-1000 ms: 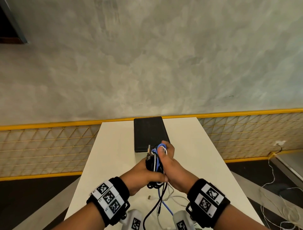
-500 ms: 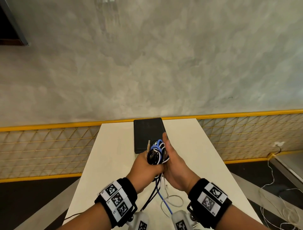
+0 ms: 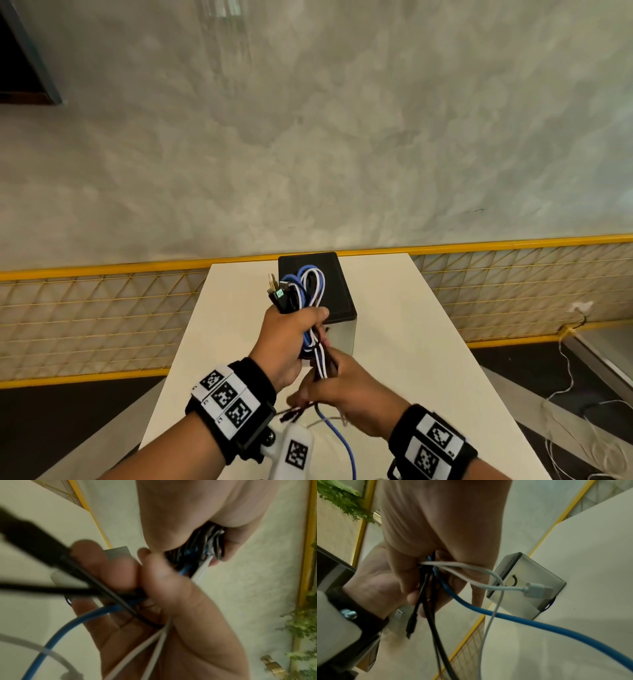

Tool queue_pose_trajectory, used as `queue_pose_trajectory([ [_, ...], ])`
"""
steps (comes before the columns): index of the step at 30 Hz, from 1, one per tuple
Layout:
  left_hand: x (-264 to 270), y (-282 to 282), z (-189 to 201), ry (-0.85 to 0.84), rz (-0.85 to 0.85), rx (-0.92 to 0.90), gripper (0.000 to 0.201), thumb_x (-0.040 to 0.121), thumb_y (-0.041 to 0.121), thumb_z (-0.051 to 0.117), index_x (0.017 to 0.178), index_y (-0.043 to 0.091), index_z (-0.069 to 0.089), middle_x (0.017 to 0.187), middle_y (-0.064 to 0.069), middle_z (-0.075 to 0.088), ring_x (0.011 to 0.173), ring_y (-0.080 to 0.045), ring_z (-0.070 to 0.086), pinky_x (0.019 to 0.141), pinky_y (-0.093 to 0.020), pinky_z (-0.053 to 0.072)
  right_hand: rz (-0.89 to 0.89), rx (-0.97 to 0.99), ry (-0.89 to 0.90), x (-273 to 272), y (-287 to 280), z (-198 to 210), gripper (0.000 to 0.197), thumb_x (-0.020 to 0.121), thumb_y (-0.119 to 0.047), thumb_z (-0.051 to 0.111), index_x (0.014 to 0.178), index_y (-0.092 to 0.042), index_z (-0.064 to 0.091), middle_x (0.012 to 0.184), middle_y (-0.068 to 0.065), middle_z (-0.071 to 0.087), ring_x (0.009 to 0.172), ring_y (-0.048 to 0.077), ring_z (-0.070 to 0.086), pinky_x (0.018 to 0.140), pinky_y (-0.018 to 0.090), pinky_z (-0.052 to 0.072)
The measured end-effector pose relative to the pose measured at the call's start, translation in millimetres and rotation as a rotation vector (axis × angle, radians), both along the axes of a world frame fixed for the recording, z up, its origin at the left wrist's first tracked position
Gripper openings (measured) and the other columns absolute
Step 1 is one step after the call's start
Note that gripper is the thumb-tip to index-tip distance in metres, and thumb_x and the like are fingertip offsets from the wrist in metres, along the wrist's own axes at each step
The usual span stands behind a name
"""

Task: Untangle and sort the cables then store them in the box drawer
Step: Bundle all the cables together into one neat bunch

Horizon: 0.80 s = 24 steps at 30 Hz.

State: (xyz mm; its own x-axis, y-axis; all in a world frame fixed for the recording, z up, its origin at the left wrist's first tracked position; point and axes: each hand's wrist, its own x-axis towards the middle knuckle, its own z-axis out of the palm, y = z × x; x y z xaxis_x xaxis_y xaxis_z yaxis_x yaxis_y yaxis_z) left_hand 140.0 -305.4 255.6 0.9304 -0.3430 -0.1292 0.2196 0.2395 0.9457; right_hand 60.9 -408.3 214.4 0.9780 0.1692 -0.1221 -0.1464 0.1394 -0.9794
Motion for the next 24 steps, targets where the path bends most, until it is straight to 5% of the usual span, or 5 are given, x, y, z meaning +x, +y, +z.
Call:
queue_pose_trajectory([
  [3, 0.1, 2.6, 7.7, 0.043, -0.04, -0.105, 0.018, 0.088, -0.002, 0.06, 0.071, 0.003, 0.058, 0.051, -0.008, 0.045, 0.045, -0.022, 0.048, 0.057, -0.036, 0.053, -0.014, -0.046, 0.043, -1.1, 1.0, -3.5, 0.014, 0.074, 0.001, 0.063, 0.085, -0.007, 0.067, 0.066, 0.014, 0.062, 0.07, 0.033, 0.064, 0.076, 0.041, 0.055],
  [7, 7.5, 11.6, 16.5, 0.086, -0.14, -0.21, 0.025, 0.084, 0.002, 0.062, 0.061, 0.012, 0.06, 0.051, -0.003, 0.043, 0.044, -0.017, 0.047, 0.056, -0.036, 0.053, 0.018, -0.207, 0.057, -0.7, -8.9, -8.5, 0.013, 0.082, -0.003, 0.06, 0.082, -0.011, 0.07, 0.063, 0.008, 0.061, 0.057, 0.019, 0.061, 0.061, 0.022, 0.048],
  [14, 2.3, 39.8, 23.0, 0.183, -0.543, 0.168, 0.02, 0.074, 0.004, 0.064, 0.055, 0.009, 0.058, 0.048, -0.004, 0.046, 0.038, -0.015, 0.046, 0.049, -0.029, 0.051, -0.005, -1.027, -0.092, 10.6, -43.4, 1.2, 0.021, 0.071, -0.01, 0.059, 0.067, -0.031, 0.057, 0.061, -0.019, 0.057, 0.059, 0.002, 0.055, 0.058, 0.017, 0.041],
  [17, -0.7, 47.1, 9.9, 0.156, -0.571, 0.359, 0.028, 0.082, -0.006, 0.062, 0.056, 0.005, 0.062, 0.048, -0.008, 0.051, 0.038, -0.017, 0.047, 0.046, -0.026, 0.049, -0.055, -1.11, -0.116, 14.0, -40.4, 9.4, 0.017, 0.066, -0.014, 0.054, 0.063, -0.031, 0.053, 0.064, -0.01, 0.057, 0.065, 0.011, 0.055, 0.063, 0.03, 0.046],
  [24, -16.8, 35.2, -19.9, -0.038, -0.469, 0.435, 0.029, 0.073, -0.006, 0.072, 0.098, 0.011, 0.071, 0.076, -0.009, 0.065, 0.056, -0.021, 0.054, 0.051, -0.029, 0.047, -0.194, -0.995, -0.127, 17.9, -22.8, 18.0, 0.033, 0.077, -0.02, 0.065, 0.052, -0.03, 0.046, 0.055, -0.007, 0.05, 0.052, 0.007, 0.046, 0.052, 0.02, 0.036],
])
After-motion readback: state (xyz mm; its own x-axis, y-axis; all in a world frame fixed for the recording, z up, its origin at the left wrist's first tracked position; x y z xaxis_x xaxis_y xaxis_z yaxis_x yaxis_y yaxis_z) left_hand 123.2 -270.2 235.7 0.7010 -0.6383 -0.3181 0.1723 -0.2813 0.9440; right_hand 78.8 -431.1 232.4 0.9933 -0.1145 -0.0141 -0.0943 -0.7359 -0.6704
